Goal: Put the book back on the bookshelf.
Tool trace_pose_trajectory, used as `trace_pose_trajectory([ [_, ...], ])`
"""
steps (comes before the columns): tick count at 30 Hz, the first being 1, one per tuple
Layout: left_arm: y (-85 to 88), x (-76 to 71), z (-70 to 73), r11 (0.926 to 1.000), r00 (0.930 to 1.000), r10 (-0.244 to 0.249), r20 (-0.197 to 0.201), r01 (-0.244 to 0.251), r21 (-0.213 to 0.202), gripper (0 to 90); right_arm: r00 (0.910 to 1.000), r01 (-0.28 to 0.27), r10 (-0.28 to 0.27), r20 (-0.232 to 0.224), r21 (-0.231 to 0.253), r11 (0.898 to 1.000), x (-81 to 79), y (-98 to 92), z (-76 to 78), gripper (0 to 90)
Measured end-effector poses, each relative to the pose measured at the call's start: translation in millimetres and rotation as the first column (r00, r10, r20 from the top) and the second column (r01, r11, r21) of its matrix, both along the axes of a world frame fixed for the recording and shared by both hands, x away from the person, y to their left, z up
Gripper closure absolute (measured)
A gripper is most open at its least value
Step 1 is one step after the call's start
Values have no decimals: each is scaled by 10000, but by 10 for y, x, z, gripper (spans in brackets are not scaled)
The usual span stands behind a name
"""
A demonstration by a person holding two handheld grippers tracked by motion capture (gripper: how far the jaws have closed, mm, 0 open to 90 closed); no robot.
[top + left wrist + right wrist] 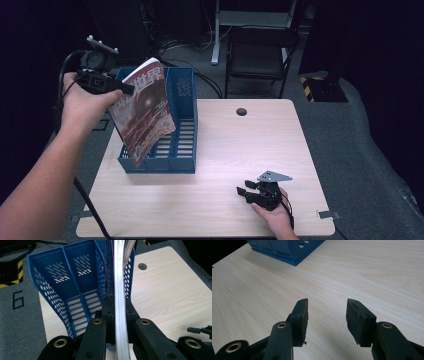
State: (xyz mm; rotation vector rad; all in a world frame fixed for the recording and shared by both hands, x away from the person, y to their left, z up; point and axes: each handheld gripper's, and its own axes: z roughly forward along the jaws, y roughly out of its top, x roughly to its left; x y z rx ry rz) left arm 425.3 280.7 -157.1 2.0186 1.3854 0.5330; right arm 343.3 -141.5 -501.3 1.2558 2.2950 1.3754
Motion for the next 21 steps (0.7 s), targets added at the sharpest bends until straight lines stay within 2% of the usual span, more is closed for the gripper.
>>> trace_pose_trajectory([
  [21,133,71,-21,9984,9984,565,-27,-565,-7,838,9999,14,-13,-151,67,10000,13,-1,-33,527],
])
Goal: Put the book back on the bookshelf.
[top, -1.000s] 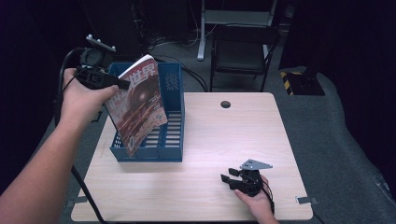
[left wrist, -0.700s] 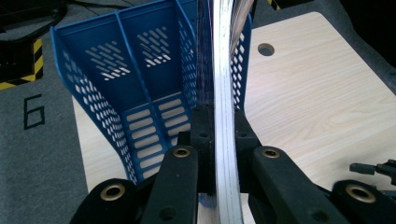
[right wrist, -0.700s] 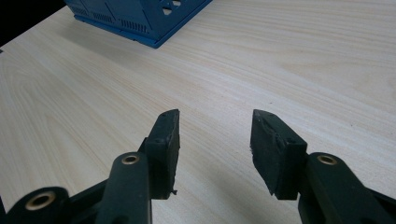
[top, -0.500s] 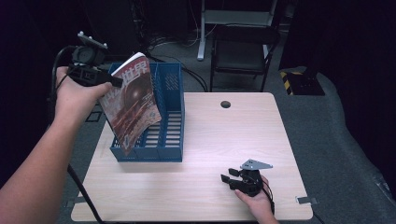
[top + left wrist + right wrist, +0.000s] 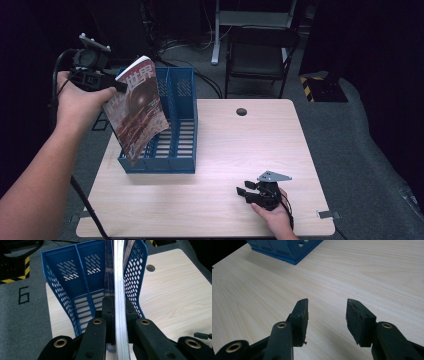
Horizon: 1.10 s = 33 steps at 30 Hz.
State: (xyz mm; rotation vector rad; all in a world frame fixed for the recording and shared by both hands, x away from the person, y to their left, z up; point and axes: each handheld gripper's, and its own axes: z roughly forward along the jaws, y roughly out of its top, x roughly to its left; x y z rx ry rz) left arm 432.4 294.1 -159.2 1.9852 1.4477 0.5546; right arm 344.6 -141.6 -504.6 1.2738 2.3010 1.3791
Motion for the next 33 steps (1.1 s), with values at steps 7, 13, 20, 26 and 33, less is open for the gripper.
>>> trace_pose_trajectory([
  [7,11,38,-11,9995,9995,290,82,-289,-152,839,9999,106,-105,-59,134,9999,11,-13,-4,526],
  [13,-4,75,-27,9984,9984,522,206,-517,-212,839,9999,130,-128,-77,202,9997,14,-18,-4,526],
  [20,-16,129,-44,9967,9968,763,243,-756,-294,839,9999,86,-85,-67,177,9998,13,-9,-8,527],
  [26,-1,182,-49,9942,9944,1009,304,-997,-398,839,10000,43,-42,-87,137,9999,22,-9,-19,526],
  [33,46,268,-73,9887,9898,1406,207,-1393,-551,839,9999,72,-69,-121,174,9998,27,-13,-25,526],
])
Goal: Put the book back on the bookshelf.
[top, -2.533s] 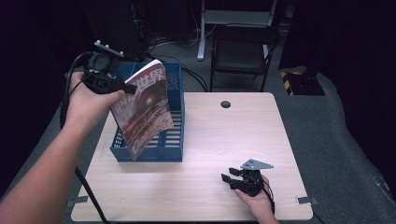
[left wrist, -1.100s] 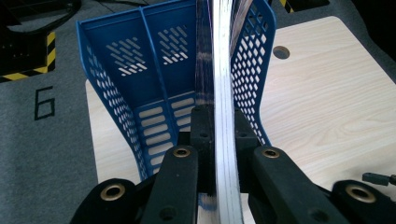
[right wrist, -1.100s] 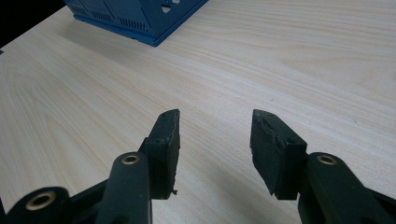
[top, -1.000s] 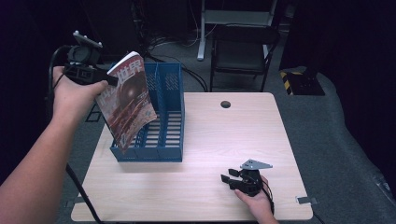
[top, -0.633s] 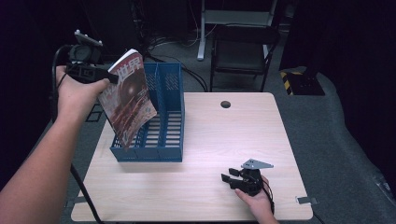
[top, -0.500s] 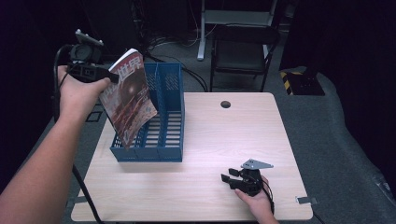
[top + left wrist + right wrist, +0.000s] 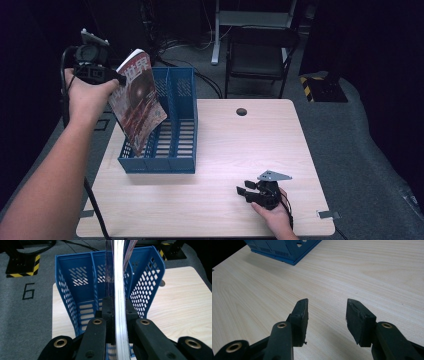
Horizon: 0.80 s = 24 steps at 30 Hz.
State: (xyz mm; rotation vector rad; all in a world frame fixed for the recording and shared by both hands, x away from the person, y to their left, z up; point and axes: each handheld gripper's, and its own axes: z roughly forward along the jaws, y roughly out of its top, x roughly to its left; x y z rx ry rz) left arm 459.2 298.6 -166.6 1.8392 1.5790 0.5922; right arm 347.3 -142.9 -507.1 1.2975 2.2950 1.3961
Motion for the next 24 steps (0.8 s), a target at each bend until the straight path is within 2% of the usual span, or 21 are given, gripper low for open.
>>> trace_pose_trajectory([
  [11,-7,108,-75,9982,9982,599,-3,-599,-73,839,9998,-209,208,-22,-319,9993,-6,60,-20,527],
  [16,-54,152,-98,9978,9978,664,67,-664,-2,838,9994,-343,344,23,-416,9985,1,74,-27,527],
  [24,-98,235,-184,9965,9966,814,100,-812,-210,839,9993,-333,339,159,-367,9988,-14,63,8,527],
])
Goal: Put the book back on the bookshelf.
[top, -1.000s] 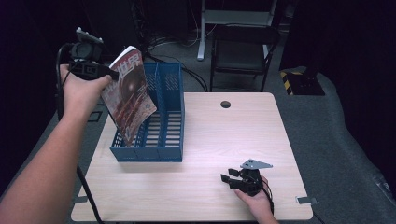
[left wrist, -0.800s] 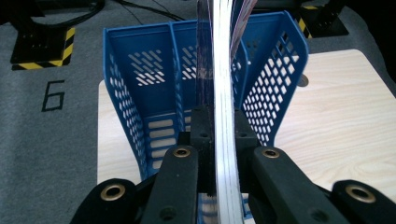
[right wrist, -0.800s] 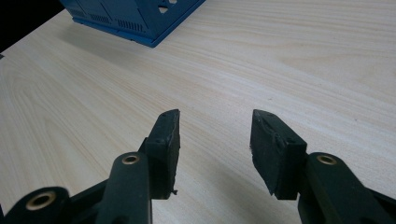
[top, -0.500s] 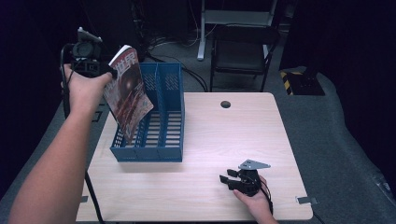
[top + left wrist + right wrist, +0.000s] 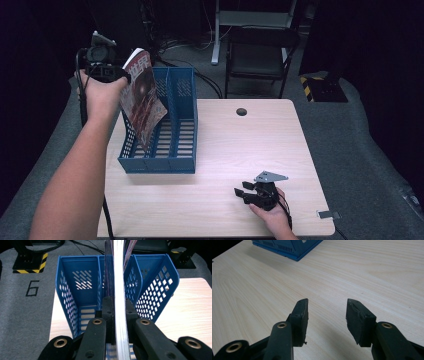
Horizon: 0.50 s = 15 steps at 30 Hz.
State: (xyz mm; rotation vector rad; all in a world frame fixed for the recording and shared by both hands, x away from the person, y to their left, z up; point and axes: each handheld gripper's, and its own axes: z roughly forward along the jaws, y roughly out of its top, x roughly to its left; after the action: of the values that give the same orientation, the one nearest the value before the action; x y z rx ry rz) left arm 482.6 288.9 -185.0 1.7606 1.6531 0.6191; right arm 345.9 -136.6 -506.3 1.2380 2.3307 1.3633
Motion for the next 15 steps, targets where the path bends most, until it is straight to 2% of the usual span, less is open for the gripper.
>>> trace_pose_trajectory([
  [15,-68,115,-270,9999,9999,163,53,-163,-45,839,9999,-5,4,100,94,10000,8,-28,33,525],
])
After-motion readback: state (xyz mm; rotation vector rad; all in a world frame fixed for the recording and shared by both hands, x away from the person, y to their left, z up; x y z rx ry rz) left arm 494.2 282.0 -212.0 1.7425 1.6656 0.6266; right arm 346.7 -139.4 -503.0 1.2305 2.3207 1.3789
